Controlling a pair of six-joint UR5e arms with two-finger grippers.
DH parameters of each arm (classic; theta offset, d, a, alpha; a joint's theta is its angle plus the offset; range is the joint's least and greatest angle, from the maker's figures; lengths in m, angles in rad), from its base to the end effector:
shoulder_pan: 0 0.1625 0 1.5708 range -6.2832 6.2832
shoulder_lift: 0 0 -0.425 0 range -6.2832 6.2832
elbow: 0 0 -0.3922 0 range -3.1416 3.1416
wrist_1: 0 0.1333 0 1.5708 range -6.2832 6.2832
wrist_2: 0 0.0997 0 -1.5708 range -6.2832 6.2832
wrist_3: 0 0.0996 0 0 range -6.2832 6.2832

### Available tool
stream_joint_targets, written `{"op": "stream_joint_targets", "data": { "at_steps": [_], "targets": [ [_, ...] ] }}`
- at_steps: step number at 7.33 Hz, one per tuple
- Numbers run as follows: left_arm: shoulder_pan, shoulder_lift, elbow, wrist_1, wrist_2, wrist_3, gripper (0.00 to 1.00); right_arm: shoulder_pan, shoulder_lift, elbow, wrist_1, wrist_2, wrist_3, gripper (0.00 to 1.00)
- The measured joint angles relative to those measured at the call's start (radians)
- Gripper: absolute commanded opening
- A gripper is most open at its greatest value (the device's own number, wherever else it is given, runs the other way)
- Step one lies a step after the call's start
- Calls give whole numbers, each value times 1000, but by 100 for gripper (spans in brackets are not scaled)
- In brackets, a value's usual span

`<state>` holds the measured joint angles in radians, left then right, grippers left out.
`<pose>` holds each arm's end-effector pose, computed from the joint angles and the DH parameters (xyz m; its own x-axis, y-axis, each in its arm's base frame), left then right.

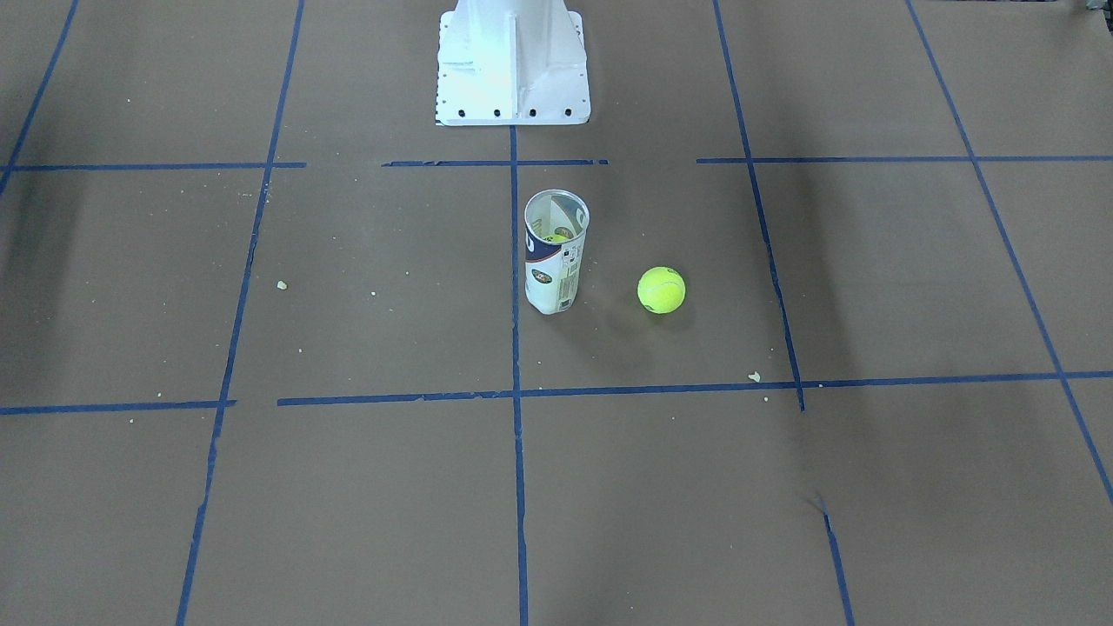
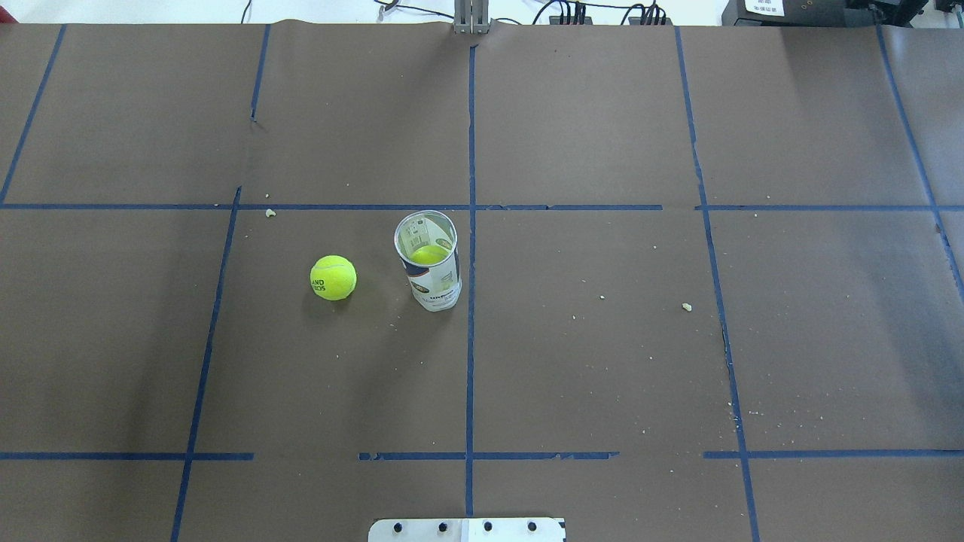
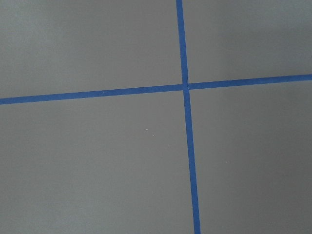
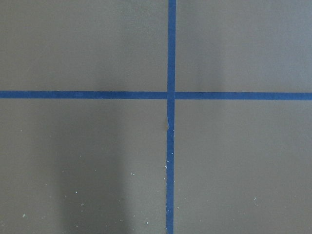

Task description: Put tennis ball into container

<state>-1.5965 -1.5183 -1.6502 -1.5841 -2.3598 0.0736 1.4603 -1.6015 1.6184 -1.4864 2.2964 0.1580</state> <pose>-0.0747 -0.4704 0.6425 0.7050 0.0838 -0.7042 -0.0262 0.9954 0.0922 0.0132 -0.4903 0.6447 0.7442 0.0082 0.6679 -0.0075 1.0000 -0.0040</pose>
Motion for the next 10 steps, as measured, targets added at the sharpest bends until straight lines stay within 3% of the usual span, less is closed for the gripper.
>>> {"op": "stream_joint_targets", "data": {
  "at_steps": [3,6,8,10],
  "targets": [
    [0,-7,-6,1,-1,0,100,0,0,0,0,0,0,100],
    [9,-91,-54,7,-12,-50,100,0,0,0,0,0,0,100],
    [127,-120,-205,1,-23,-282,100,0,0,0,0,0,0,100],
    [338,-199,-312,-8,26,-595,100,0,0,0,0,0,0,100]
  ]
}}
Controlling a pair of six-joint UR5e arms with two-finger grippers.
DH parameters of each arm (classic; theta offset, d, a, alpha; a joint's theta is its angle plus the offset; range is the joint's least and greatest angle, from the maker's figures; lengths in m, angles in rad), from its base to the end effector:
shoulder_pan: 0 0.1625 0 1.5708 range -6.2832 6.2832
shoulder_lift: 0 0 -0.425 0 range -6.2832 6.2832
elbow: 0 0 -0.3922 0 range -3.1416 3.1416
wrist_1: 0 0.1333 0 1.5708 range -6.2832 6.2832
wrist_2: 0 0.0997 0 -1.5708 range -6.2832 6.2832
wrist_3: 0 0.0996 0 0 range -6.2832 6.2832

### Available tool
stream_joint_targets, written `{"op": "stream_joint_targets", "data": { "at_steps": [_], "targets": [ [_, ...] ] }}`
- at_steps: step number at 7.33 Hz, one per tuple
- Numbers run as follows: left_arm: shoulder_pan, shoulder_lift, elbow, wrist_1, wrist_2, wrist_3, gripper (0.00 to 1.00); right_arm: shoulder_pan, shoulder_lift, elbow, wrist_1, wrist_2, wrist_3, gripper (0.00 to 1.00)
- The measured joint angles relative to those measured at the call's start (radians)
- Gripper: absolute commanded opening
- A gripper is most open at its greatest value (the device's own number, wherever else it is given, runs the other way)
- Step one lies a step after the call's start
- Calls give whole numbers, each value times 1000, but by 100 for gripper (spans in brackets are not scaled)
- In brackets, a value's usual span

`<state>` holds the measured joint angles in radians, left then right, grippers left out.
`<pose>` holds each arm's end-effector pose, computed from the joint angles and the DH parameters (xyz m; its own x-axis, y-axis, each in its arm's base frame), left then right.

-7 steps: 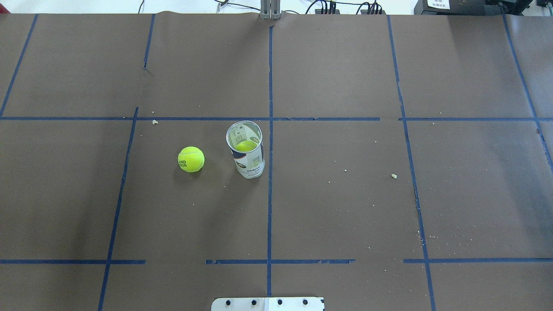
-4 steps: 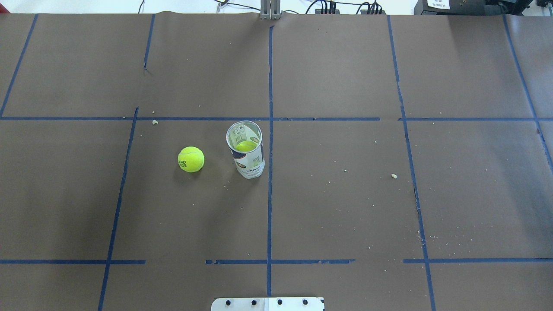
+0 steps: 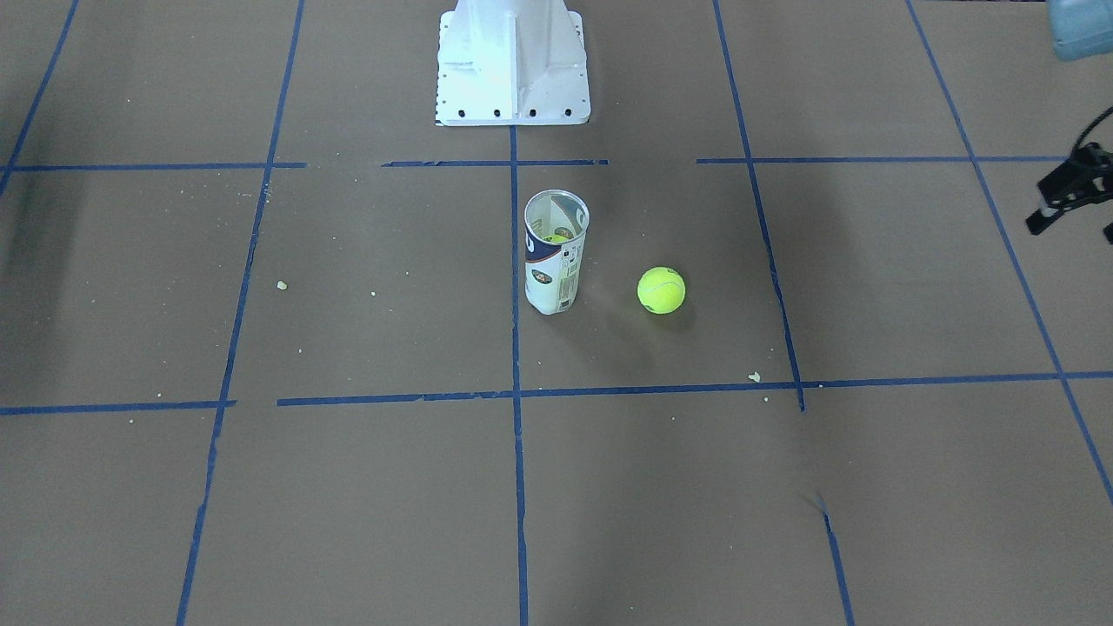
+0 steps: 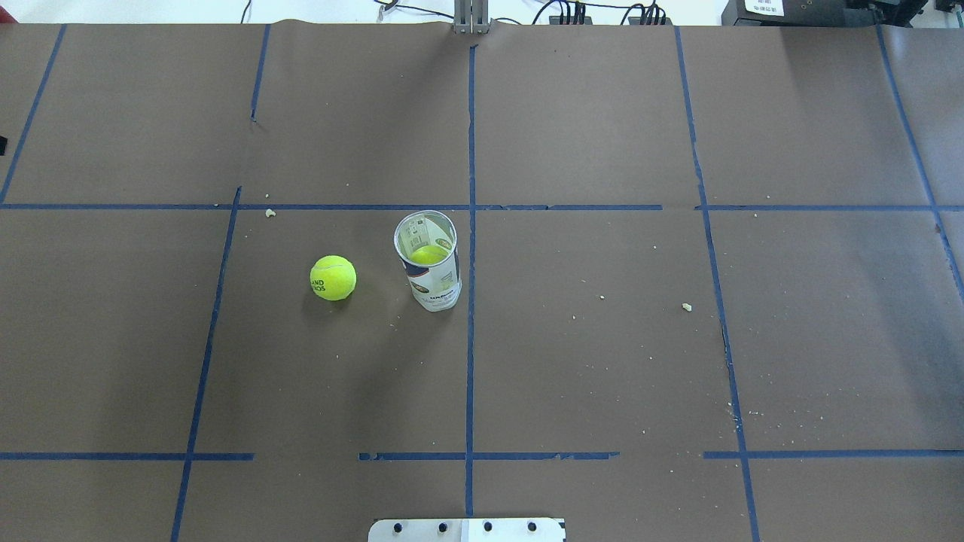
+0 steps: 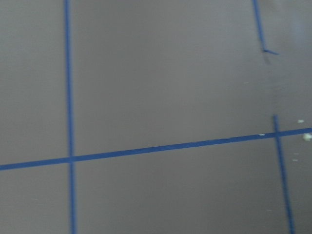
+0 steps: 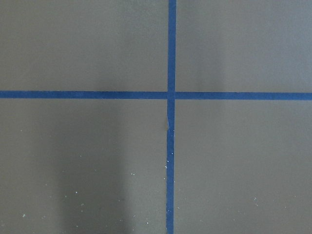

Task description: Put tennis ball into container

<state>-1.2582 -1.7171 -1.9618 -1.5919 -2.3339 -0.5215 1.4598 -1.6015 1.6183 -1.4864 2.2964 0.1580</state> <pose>0.0991 -0.5161 0.3904 0.6286 0.0928 -0.7722 0.0603 0.9840 0.1674 0.0130 -0.4903 0.6448 0.7442 0.0079 0.6679 -0.0070 1.0000 -0.0041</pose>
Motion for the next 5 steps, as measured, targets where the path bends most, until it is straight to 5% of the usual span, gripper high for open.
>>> {"op": "stream_joint_targets", "data": {
  "at_steps": [2,5],
  "targets": [
    [185,-111,-13,6,129,-205,100,0,0,0,0,0,0,100],
    [372,-229,72,5,199,-380,100,0,0,0,0,0,0,100]
  ]
}}
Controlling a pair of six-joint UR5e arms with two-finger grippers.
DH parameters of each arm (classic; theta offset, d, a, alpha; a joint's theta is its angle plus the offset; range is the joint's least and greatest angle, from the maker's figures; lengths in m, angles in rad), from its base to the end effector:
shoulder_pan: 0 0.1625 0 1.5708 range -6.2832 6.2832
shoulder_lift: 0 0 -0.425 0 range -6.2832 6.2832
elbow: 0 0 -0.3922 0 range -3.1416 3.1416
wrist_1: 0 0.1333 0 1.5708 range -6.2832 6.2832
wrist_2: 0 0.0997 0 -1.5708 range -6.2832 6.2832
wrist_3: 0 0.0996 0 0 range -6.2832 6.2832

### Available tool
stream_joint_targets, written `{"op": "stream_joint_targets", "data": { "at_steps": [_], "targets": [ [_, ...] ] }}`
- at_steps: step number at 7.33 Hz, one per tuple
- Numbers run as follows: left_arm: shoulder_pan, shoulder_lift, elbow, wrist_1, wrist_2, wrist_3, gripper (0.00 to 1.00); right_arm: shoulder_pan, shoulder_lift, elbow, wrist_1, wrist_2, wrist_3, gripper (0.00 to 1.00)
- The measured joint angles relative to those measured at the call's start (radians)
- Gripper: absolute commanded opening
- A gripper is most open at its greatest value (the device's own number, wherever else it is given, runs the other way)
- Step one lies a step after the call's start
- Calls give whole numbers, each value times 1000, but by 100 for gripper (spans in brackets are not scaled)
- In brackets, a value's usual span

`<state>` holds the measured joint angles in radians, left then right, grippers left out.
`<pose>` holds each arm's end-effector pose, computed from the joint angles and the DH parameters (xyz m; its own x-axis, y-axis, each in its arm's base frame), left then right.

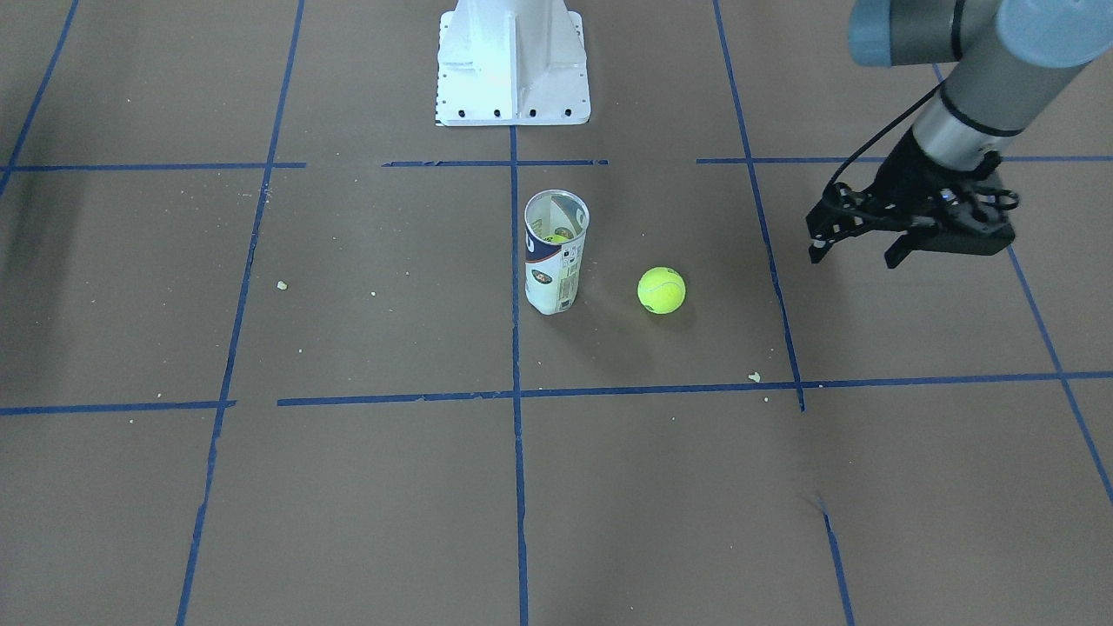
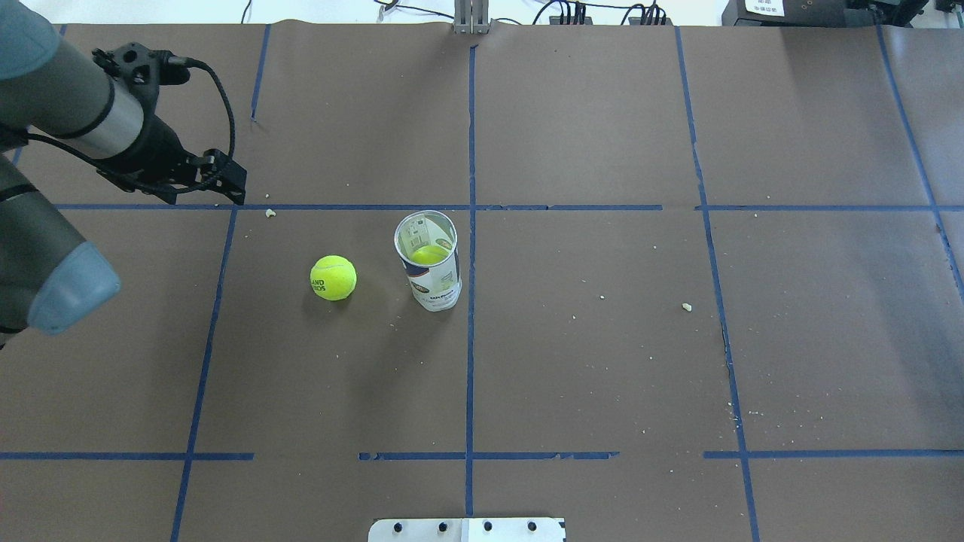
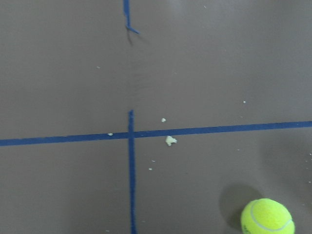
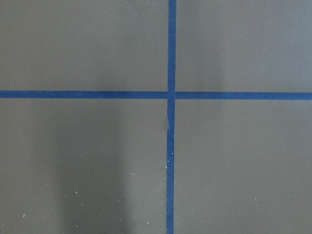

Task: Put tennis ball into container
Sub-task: 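Move the left gripper down over the loose tennis ball beside the cup, then close the left gripper around the tennis ball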

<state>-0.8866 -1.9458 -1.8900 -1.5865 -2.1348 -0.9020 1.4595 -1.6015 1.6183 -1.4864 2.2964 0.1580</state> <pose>0.3093 -0.5059 0.3059 0.6456 0.0375 -0.7627 0.0438 0.9953 0.0860 0.0128 -0.4903 0.6448 0.7442 0.0077 0.6679 -0.0067 1.0000 -0.0041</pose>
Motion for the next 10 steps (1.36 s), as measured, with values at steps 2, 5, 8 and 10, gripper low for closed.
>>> {"op": "stream_joint_targets", "data": {
  "at_steps": [2,5,8,10],
  "targets": [
    [116,-42,34,-6,66,-150,100,0,0,0,0,0,0,100],
    [197,-76,130,-102,99,-265,100,1,0,0,0,0,0,100],
    [241,-104,181,-131,108,-294,100,1,0,0,0,0,0,100],
    [249,-111,210,-162,125,-300,100,1,0,0,0,0,0,100]
  ]
}}
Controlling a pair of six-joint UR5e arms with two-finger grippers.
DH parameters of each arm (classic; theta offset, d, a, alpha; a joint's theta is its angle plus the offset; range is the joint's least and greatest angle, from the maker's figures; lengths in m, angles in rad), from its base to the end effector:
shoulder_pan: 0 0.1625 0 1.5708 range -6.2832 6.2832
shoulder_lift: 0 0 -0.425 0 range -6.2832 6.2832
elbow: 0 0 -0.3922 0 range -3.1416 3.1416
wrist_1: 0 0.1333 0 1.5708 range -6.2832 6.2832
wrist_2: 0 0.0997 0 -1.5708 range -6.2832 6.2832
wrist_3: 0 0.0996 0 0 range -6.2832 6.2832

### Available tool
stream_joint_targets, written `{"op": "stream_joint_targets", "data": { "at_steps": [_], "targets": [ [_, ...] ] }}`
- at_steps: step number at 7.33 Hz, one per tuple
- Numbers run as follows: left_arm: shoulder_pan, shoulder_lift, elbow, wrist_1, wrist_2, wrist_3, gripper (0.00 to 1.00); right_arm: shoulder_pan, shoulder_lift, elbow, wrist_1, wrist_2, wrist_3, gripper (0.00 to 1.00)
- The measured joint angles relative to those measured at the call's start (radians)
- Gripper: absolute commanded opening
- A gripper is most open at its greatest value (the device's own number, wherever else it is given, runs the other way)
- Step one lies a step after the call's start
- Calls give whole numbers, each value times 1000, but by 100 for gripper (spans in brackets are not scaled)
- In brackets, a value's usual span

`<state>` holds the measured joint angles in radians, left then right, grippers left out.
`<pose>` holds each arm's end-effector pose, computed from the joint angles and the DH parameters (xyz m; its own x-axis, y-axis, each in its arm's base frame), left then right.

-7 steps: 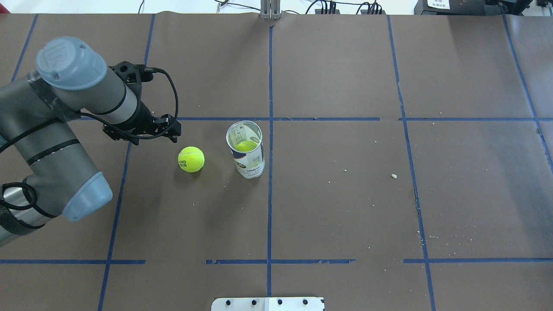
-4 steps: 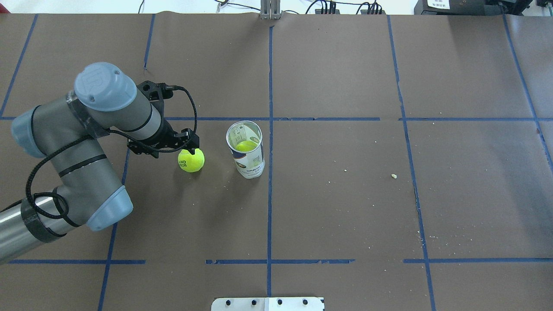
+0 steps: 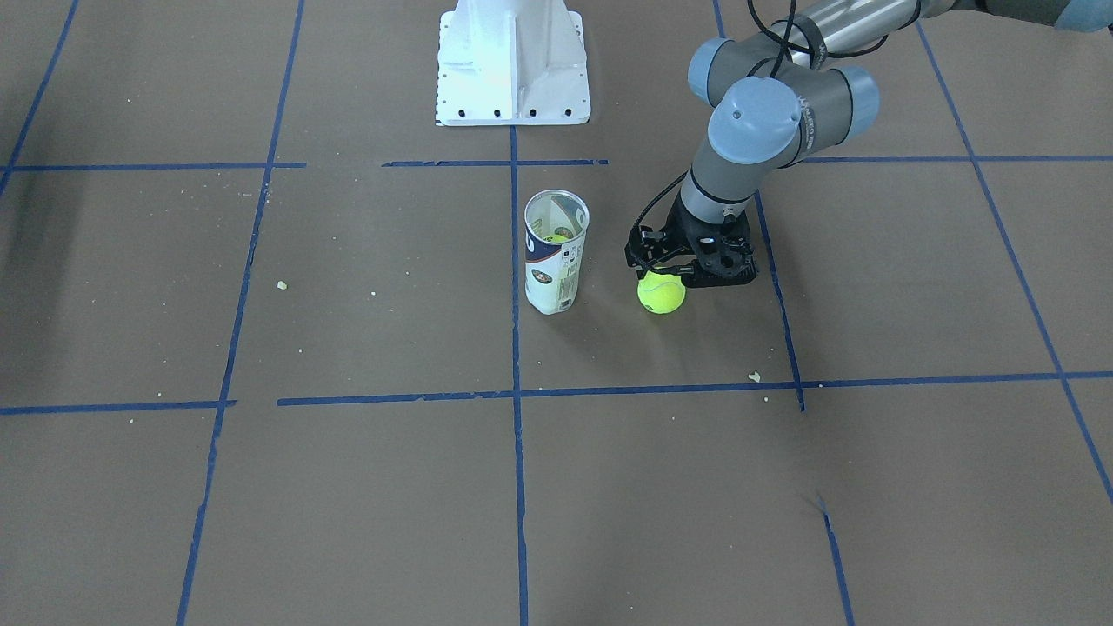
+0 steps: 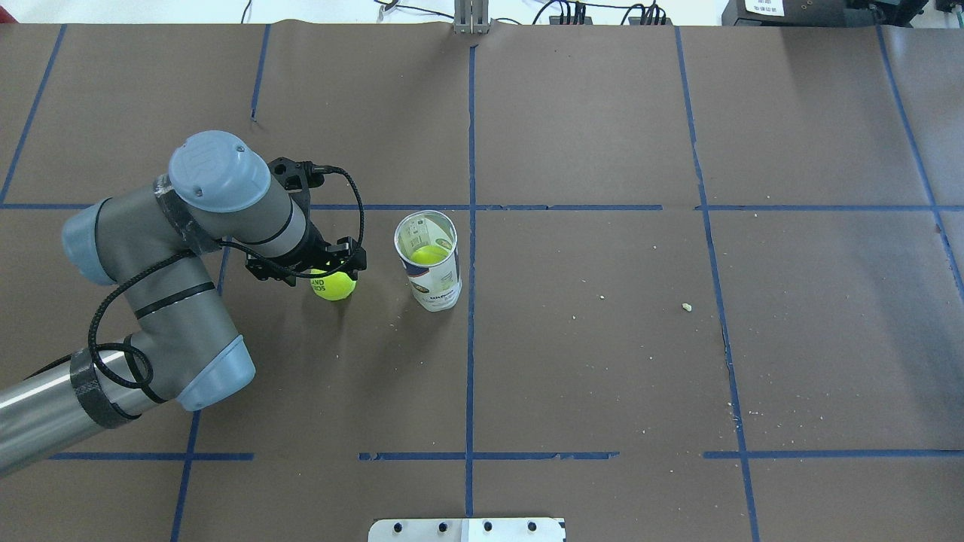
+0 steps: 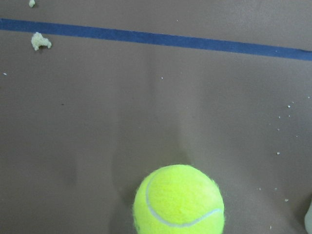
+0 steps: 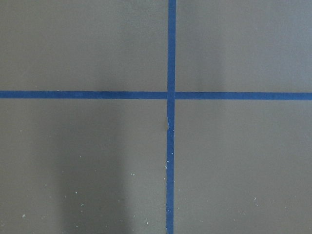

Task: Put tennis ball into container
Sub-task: 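Close the left gripper around the tennis ball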

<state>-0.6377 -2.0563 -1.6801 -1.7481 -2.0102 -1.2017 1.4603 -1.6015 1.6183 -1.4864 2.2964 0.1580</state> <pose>0.4741 -0.4645 0.3136 0.6452 -0.0717 -0.7606 0.0724 0.9968 -0.0326 0.0132 -0.4903 0.6448 0.7442 0.0083 0.6679 -0.0075 1.0000 -0.0041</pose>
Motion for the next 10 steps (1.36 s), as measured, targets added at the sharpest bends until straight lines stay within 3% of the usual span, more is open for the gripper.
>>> {"op": "stream_joint_targets", "data": {
  "at_steps": [10],
  "targets": [
    [3,-15,75,-92,25,-5,100,0,0,0,0,0,0,100]
  ]
}}
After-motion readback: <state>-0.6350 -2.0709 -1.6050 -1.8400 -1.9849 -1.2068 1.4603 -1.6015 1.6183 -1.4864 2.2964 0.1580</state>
